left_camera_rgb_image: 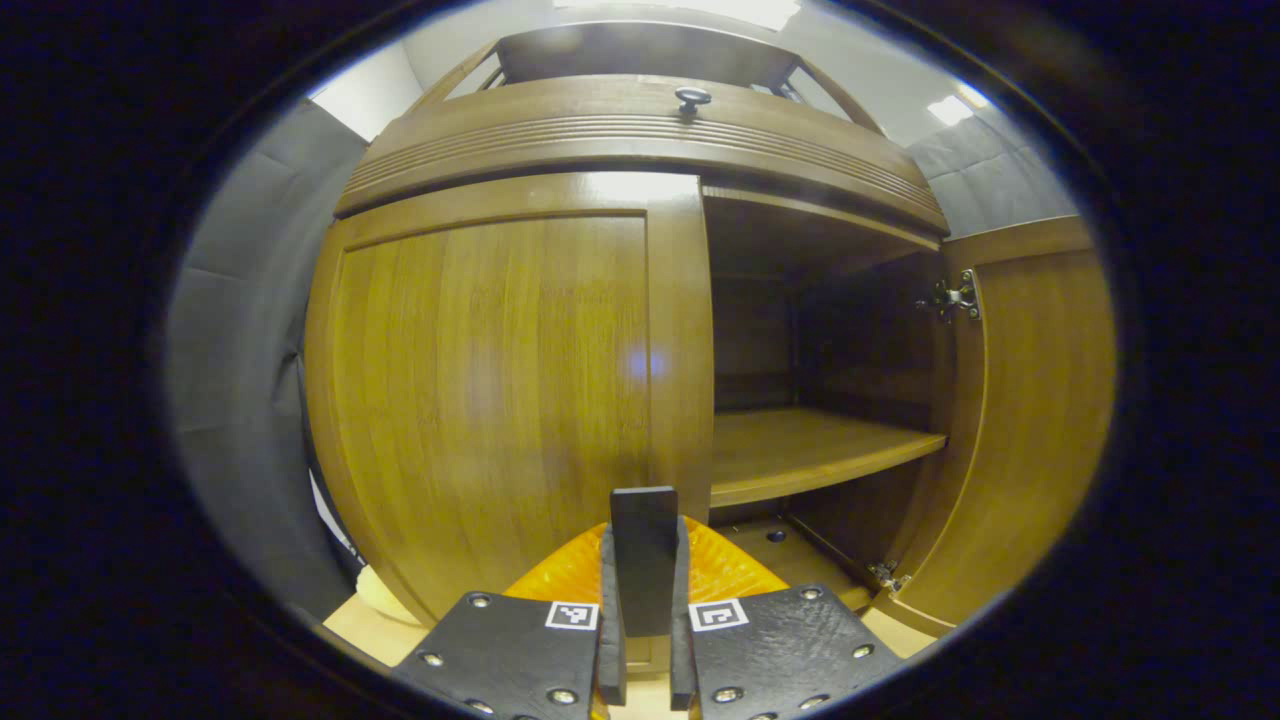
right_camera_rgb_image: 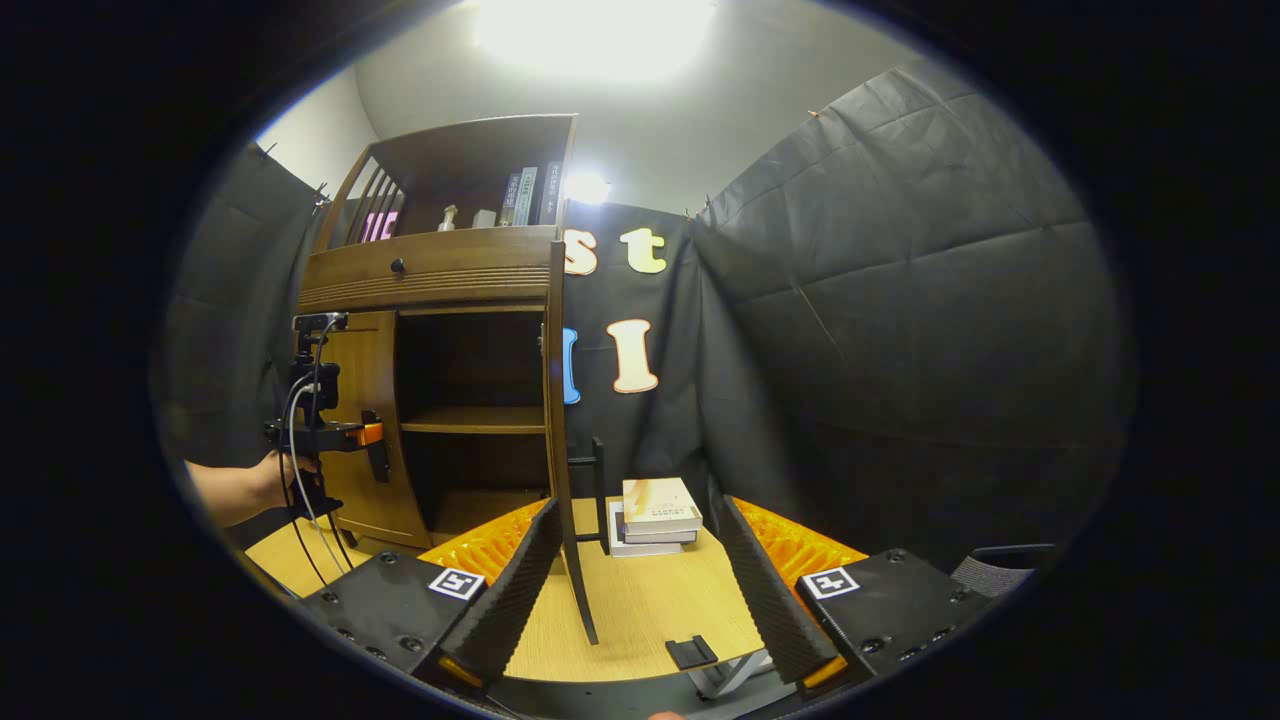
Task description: Open the right door of the double-door shoe cabinet with the right hand, and open the left door with the left hand.
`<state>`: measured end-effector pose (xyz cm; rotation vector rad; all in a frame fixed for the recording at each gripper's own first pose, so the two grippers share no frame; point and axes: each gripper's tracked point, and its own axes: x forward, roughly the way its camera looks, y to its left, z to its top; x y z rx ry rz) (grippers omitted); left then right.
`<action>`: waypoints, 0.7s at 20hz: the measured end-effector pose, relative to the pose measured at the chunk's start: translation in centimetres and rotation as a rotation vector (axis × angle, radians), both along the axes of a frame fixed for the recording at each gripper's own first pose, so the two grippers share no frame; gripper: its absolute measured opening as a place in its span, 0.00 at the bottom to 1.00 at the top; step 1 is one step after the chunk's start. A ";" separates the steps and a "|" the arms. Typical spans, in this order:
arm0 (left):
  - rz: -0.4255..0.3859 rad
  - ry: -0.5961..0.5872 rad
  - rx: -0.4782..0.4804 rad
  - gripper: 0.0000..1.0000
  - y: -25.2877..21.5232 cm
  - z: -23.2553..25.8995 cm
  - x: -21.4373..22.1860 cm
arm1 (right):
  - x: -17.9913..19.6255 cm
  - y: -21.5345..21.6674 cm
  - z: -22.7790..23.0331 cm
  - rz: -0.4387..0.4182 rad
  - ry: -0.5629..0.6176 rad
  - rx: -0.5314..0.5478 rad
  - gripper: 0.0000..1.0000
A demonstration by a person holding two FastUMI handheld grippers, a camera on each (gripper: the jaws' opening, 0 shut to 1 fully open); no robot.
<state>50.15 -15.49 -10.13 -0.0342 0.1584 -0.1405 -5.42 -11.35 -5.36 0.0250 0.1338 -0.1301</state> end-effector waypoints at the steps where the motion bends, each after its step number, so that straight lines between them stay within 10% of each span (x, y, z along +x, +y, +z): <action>1: 0.000 0.000 -0.001 0.21 0.0 0.3 -0.3 | 0.1 0.2 0.1 0.008 -0.004 0.002 0.99; 14: 0.009 -0.010 -0.036 0.18 3.4 1.1 -9.3 | 2.9 4.9 0.0 0.156 -0.018 0.036 0.99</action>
